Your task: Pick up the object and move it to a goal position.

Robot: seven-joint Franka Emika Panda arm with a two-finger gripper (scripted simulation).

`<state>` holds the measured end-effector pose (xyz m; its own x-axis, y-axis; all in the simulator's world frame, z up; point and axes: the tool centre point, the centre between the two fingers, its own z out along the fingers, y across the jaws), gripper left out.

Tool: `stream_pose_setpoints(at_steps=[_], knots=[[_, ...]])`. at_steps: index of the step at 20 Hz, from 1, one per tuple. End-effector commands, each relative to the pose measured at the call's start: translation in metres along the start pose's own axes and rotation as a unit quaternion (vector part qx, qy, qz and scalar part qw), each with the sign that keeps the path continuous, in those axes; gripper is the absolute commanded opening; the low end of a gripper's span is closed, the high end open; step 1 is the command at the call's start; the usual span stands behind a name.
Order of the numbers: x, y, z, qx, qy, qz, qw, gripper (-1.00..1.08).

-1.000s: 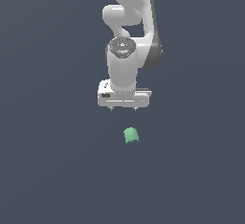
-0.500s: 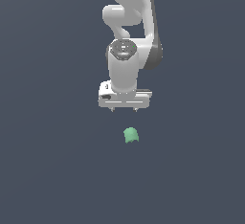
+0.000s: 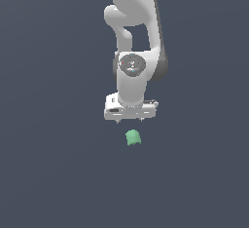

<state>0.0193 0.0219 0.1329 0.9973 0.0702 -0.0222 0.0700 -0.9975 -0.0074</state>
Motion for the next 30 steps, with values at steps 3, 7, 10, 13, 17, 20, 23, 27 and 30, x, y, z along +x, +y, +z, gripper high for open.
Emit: stream_pose_setpoints(at_steps=[3,7,10,13,17,20,23,27,30], knots=[[0.018,-0.010,0.020,-0.003,0.005,-0.032,0.9995,1.00],[0.029,-0.016,0.032,-0.004,0.008,-0.052,0.9986,1.00],[0.034,-0.019,0.038,-0.004,0.010,-0.061,0.9981,1.00],[0.036,-0.021,0.041,-0.004,0.011,-0.065,0.9978,1.00],[0.035,-0.020,0.042,-0.004,0.010,-0.063,0.9979,1.00],[0.035,-0.021,0.050,-0.004,0.010,-0.064,0.9979,1.00],[0.035,-0.020,0.064,-0.004,0.010,-0.064,0.9979,1.00],[0.035,-0.020,0.084,-0.004,0.011,-0.065,0.9978,1.00],[0.036,-0.020,0.091,-0.004,0.011,-0.065,0.9978,1.00]])
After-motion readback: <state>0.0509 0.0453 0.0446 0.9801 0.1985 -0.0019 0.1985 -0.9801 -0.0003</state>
